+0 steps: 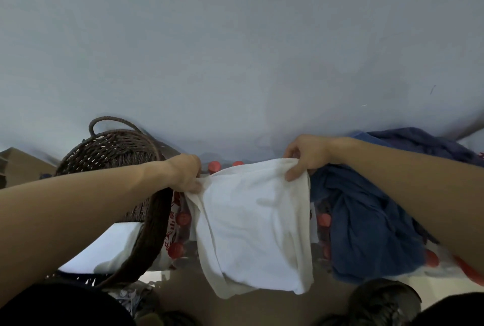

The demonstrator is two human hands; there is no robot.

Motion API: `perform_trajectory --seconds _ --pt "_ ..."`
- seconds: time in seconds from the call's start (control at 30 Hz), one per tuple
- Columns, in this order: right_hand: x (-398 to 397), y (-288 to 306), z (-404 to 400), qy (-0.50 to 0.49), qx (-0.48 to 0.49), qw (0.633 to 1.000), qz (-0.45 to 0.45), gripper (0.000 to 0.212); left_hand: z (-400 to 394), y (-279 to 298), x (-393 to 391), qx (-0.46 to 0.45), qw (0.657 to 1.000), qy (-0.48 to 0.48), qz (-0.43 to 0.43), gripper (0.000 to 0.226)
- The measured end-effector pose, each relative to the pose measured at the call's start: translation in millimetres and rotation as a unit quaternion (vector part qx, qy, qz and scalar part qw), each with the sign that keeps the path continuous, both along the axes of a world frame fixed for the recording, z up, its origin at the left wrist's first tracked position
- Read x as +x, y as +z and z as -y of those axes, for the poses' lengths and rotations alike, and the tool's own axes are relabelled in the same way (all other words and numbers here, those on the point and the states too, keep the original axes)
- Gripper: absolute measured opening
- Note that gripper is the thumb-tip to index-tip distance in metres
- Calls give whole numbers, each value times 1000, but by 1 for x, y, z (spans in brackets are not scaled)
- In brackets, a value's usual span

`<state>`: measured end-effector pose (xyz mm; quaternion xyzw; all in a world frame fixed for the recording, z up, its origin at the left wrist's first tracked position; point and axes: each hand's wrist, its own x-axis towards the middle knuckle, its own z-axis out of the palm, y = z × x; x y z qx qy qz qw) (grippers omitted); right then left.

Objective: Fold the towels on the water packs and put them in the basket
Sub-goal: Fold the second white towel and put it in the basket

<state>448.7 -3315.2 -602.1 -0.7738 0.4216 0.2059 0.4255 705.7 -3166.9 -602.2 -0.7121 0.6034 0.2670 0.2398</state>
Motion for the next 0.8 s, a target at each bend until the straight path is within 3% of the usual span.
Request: perform_trajectory --seconds 0.13,0.2,0.3,0.4,0.53,0.63,0.73,0.8 --pt "-21 16 6 -77 57 994 55 18 1 12 7 -39 998 24 -42 33" --pt "-33 21 6 -102 77 990 68 16 -2 18 9 -65 988 70 -124 30" --pt "-50 26 -7 -111 58 988 86 16 -13 29 10 -59 942 161 -289 17" --pt "-61 30 -30 -100 4 987 124 9 -23 40 16 -19 917 182 -355 15" --pt "-76 48 -59 76 -97 991 55 13 -31 57 25 73 917 158 -360 20" --pt "-87 60 -75 141 -88 986 4 26 -34 65 19 155 914 158 -340 20" --pt "-91 58 -89 64 -63 993 74 43 -35 63 9 187 936 117 -273 26" --pt "-90 56 -93 -55 -22 983 173 38 -35 59 5 142 972 61 -178 27"
